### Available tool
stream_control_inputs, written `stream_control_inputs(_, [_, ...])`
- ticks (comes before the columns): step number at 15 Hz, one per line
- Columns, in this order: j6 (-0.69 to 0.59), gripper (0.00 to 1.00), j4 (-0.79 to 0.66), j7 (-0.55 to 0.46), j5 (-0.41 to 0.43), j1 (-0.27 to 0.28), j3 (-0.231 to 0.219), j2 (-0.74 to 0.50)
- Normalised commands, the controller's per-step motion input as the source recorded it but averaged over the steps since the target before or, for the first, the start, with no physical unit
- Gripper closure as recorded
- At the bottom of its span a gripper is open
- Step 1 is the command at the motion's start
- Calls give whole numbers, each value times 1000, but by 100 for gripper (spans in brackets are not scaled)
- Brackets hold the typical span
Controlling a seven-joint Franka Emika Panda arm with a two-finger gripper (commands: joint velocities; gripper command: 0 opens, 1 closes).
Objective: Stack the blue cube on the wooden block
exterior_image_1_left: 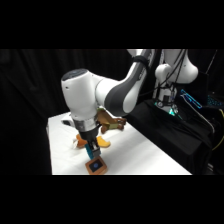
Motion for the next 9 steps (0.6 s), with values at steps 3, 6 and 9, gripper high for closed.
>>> stream_control_inputs(3, [71, 74, 269, -123, 127, -62, 83, 230])
stream_control_inputs(6, [82, 74, 219, -125, 118, -63, 68, 208])
stream_control_inputs(9, [106, 74, 154, -111, 123, -57, 67, 154])
